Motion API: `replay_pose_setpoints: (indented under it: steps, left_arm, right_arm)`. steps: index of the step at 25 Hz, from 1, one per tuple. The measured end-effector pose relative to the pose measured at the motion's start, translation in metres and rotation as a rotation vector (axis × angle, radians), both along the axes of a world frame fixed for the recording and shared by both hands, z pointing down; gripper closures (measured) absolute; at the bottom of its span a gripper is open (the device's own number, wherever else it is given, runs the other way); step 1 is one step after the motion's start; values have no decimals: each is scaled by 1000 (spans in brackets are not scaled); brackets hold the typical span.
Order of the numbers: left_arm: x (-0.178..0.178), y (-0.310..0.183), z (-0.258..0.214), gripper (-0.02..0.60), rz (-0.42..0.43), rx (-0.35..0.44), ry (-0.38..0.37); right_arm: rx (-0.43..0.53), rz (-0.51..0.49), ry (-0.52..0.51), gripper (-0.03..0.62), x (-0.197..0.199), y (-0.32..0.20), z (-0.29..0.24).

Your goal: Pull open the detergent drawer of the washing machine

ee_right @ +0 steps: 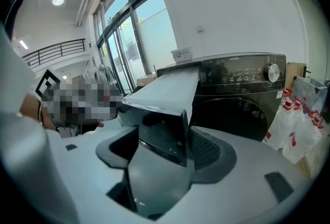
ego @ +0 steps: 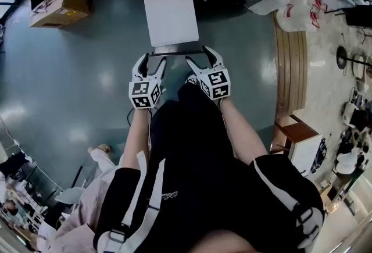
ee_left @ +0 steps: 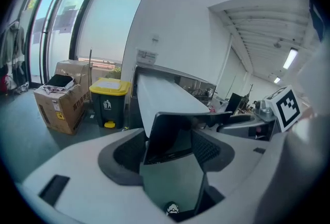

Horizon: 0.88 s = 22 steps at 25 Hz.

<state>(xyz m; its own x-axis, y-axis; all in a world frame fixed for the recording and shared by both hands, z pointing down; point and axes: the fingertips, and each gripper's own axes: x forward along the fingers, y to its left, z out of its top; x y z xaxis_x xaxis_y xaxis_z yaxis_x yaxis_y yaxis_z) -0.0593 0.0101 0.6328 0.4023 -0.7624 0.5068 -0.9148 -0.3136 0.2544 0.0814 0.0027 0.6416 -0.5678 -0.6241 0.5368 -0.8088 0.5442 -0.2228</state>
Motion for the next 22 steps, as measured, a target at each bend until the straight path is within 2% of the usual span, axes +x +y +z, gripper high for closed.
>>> replay_pose_setpoints:
  steps: [9,16,22]
  left_arm:
    - [-10,27,-1,293,15,-61,-25]
    - [-9,46,-30,304,-30,-89,51]
    - [-9,46,-66,324,-40,-64,88]
  right_arm:
    - [0,-45,23,301,17,10,-19]
    - [11,-69,36,329,30,24,-47]
    - [-3,-49,48,365,38,37,-71]
